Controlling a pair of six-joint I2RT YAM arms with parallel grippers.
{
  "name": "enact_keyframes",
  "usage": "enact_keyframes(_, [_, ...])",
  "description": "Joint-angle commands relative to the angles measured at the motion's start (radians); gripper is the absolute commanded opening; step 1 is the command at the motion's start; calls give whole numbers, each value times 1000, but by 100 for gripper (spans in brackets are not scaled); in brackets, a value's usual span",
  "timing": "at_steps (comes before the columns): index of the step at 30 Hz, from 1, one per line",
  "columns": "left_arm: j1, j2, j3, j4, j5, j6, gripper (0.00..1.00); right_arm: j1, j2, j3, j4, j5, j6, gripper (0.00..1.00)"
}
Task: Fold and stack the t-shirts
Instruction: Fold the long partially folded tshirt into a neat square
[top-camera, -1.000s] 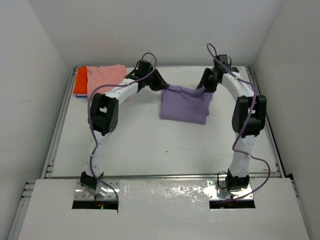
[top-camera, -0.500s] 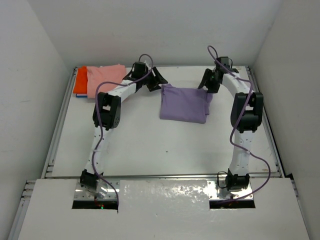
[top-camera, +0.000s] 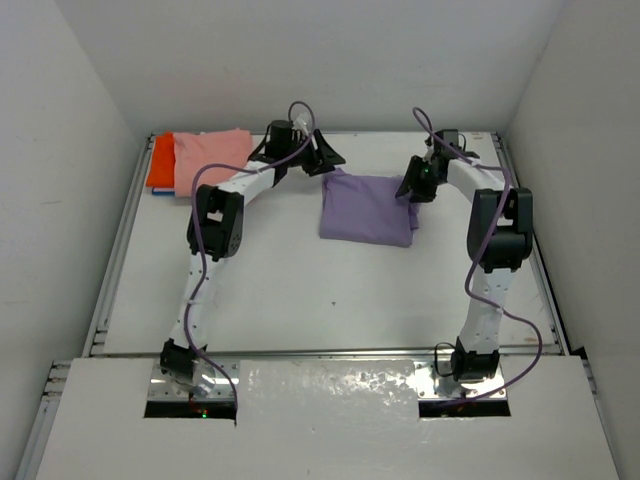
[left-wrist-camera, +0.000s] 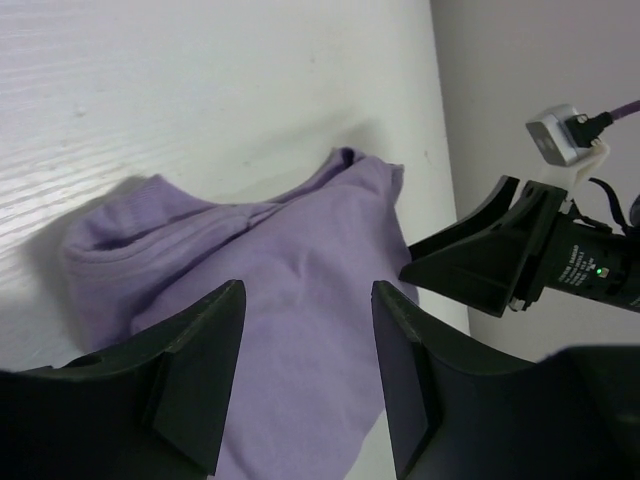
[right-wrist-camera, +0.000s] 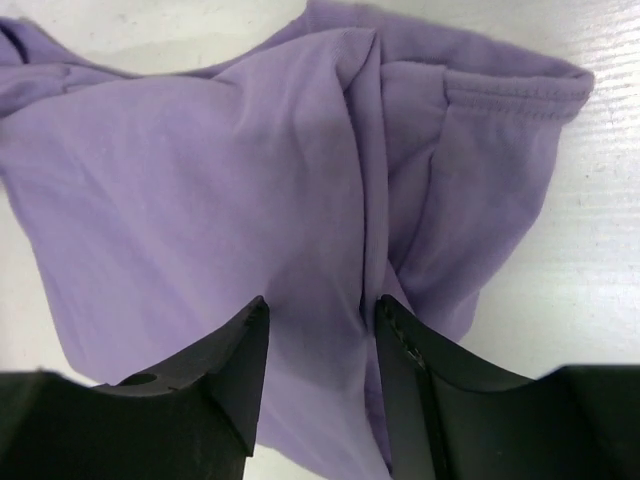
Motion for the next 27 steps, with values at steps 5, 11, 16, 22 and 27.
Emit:
enact_keyframes(5, [-19, 22, 25, 270, 60, -130, 51, 2, -75, -56, 53, -29, -11, 36])
enact_keyframes(11, [-19, 75, 103, 308, 67, -202, 51, 1, -74, -55, 56, -30, -6, 24])
enact_keyframes(16, [-18, -6, 129, -51, -41, 28, 51, -38, -69, -49, 47, -13, 5, 37])
enact_keyframes(22, [-39, -166, -111, -111, -93, 178, 49, -62, -127, -110, 50, 14, -14, 44])
enact_keyframes(27, [-50, -166, -135, -94, -6, 189, 44, -73, -173, -158, 60, -15, -20, 36])
